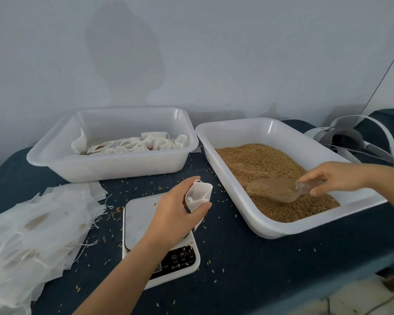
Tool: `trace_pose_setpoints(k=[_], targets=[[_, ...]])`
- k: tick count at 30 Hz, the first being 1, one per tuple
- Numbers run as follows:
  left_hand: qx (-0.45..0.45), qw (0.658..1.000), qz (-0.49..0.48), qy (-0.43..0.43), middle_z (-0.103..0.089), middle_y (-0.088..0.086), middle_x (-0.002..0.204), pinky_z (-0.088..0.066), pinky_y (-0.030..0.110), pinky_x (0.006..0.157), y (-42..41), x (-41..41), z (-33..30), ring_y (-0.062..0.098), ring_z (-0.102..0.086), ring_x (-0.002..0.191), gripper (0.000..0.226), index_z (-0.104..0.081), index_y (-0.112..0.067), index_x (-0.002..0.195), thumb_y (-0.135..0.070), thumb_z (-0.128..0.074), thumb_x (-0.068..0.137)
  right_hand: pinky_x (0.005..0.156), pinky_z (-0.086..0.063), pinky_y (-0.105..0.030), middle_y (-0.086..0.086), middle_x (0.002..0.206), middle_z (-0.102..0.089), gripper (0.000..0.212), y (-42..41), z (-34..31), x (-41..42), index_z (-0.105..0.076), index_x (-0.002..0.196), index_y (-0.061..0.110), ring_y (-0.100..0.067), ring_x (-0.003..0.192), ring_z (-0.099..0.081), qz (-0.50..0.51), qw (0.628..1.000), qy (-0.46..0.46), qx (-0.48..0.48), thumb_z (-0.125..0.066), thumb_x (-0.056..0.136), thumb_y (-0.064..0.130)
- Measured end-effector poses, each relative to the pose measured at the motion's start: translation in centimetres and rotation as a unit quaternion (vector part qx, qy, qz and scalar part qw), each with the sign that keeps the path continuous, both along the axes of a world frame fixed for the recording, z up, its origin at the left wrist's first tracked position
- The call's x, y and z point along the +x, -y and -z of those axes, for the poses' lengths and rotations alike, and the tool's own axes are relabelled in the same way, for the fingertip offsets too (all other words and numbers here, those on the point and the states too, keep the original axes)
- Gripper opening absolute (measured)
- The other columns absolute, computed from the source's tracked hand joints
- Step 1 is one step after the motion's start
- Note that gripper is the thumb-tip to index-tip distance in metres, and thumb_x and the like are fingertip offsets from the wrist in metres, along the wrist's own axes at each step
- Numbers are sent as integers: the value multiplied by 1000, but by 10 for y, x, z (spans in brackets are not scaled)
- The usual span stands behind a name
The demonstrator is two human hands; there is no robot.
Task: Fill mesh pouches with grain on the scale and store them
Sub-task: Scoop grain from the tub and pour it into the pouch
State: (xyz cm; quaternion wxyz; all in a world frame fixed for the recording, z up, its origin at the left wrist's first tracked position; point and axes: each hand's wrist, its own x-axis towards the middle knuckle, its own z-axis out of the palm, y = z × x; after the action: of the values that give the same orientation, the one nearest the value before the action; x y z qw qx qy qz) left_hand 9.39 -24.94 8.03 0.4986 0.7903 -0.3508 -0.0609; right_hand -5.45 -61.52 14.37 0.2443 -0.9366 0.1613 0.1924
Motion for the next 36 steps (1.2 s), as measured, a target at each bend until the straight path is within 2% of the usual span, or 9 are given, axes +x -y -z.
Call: trace_pose_setpoints(k=[3, 6, 14, 19, 26, 31, 34, 36], targets=[[2, 1000, 3, 1, -53, -27, 104, -40, 1, 70, 1, -1, 0, -10, -52, 94, 52, -48, -38, 127, -34, -70, 80, 97, -41, -18, 26, 113, -65, 33, 0, 1, -1, -66, 113, 37, 6, 107, -57, -11, 1000, -7, -12, -68, 86, 18], [-3, 1000, 5, -1, -53, -28, 102, -40, 0, 70, 0, -2, 0, -13, -49, 95, 51, -49, -37, 127, -32, -70, 80, 91, -42, -11, 28, 111, -65, 34, -2, 0, -3, -65, 111, 40, 8, 104, -58, 5, 1000, 0, -8, -69, 86, 16], [-3, 1000, 8, 0, -51, -32, 102, -36, -3, 71, 3, -1, -1, -18, -46, 97, 53, -48, -37, 128, -33, -70, 80, 96, -41, -17, 26, 116, -62, 34, -3, -6, -6, -64, 114, 38, 6, 107, -56, 5, 998, -18, -52, -69, 86, 18], [-2, 1000, 10, 10, -55, -22, 109, -35, -4, 70, 5, 0, 0, -17, -47, 97, 55, -48, -34, 130, -34, -70, 79, 98, -40, -17, 25, 116, -62, 35, -6, -4, -9, -63, 111, 40, 5, 110, -57, 17, 999, -5, -26, -69, 86, 17], [5, 1000, 17, 14, -56, -20, 110, -37, -2, 71, 10, 1, 2, -12, -50, 94, 56, -47, -35, 131, -35, -70, 80, 97, -40, -15, 27, 116, -62, 37, -9, 1, -17, -62, 111, 43, 7, 111, -56, 29, 999, 13, -9, -70, 85, 17], [12, 1000, 17, 20, -55, -22, 106, -44, 8, 65, 14, -1, 1, -4, -54, 81, 56, -46, -38, 129, -38, -70, 79, 92, -42, -10, 25, 121, -61, 39, -16, -3, -15, -61, 116, 42, 7, 112, -56, 25, 999, 33, 22, -68, 86, 17], [14, 1000, 17, 17, -54, -27, 100, -41, 3, 63, 17, -1, 0, -8, -55, 81, 54, -47, -38, 128, -38, -70, 79, 97, -42, -16, 27, 121, -61, 40, -21, -15, -11, -61, 116, 43, 6, 112, -56, 33, 997, 59, 39, -69, 85, 19], [8, 1000, 12, 16, -56, -25, 99, -39, 0, 65, 17, 1, -1, -13, -53, 83, 53, -49, -37, 126, -38, -70, 78, 96, -42, -14, 30, 120, -60, 40, -27, -24, -6, -61, 115, 44, 9, 111, -56, 24, 995, 79, 48, -69, 85, 19]])
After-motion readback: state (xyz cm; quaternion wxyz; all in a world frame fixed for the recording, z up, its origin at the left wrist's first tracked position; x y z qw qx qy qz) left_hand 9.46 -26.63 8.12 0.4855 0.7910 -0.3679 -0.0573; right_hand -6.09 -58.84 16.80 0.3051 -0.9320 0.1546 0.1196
